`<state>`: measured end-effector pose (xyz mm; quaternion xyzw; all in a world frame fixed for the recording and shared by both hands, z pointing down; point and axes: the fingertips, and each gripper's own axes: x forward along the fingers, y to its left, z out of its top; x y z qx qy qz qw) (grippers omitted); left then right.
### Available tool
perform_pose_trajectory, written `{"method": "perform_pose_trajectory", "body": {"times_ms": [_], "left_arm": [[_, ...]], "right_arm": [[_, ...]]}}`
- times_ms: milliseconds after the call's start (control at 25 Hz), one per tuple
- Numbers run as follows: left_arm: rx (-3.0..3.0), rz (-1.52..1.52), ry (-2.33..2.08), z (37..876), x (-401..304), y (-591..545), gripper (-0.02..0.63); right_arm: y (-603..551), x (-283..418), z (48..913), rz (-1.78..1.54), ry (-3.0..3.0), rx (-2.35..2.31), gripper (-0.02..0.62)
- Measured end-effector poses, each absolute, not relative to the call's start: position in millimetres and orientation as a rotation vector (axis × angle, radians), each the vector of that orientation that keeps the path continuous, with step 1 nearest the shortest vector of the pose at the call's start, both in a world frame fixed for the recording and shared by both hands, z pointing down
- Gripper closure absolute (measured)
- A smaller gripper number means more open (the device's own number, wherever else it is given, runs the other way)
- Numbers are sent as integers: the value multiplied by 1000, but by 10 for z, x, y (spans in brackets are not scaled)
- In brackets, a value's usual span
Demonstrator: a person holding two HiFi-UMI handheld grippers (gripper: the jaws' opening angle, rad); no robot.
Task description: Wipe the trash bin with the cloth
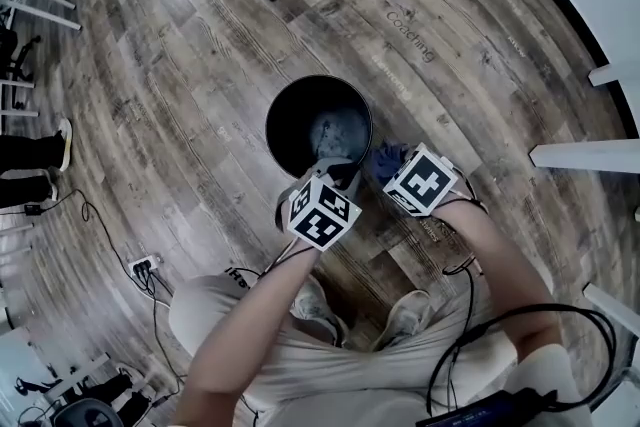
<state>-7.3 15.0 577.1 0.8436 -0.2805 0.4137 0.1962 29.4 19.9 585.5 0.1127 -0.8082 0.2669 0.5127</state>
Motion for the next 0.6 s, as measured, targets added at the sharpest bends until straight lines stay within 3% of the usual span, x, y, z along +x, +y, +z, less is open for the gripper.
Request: {"method": "perform_pose_trajectory", "body": {"times_ms": [160, 280, 600], "left_arm": [[2355, 1027, -807, 5668, -40, 57, 586], [2385, 920, -843, 5444, -68, -75, 514], [2389, 1129, -741, 5638, -239, 178, 502]], "right_arm": [[161, 298, 5895, 657, -1954, 329, 486], [106, 239, 5909, 655, -1961, 352, 486], [102, 47, 5980, 653, -1931, 317, 486]]}}
